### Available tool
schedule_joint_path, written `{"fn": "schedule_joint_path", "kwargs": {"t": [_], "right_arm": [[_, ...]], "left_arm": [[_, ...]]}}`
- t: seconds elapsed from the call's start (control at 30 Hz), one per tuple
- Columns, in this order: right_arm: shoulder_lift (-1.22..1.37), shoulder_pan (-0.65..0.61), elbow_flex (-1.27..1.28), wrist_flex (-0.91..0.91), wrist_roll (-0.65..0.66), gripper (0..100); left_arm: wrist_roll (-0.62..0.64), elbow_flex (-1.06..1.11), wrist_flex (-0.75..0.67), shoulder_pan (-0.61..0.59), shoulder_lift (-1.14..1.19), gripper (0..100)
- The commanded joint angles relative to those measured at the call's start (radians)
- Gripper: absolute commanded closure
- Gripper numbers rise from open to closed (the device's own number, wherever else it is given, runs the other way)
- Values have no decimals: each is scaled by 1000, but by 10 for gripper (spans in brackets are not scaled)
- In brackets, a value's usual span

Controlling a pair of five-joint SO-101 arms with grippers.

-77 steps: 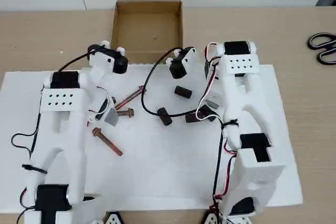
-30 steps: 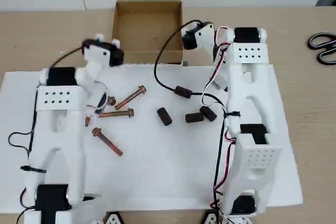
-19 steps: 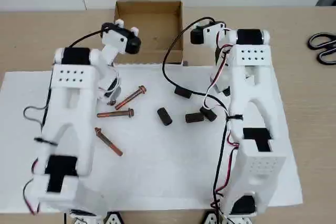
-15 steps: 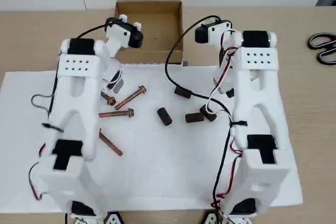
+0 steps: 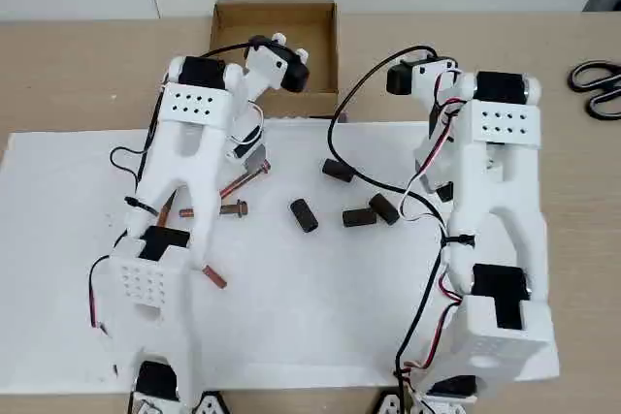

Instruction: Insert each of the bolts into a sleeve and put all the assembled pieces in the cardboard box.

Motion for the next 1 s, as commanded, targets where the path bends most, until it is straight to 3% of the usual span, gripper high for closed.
{"fn": "schedule_joint_path", "kwargs": {"t": [0.0, 0.47, 0.83, 0.97], "right_arm": [[-61, 10, -5, 5, -8, 994], [-53, 5, -3, -1, -14, 994], [-53, 5, -3, -1, -15, 994], [-53, 5, -3, -1, -15, 994]], "left_arm": [[-2, -13, -6, 6, -9, 837], [-28, 168, -176, 6, 2, 840], [-26, 15, -163, 23, 149, 844], [-21, 7, -163, 66, 172, 915]]}}
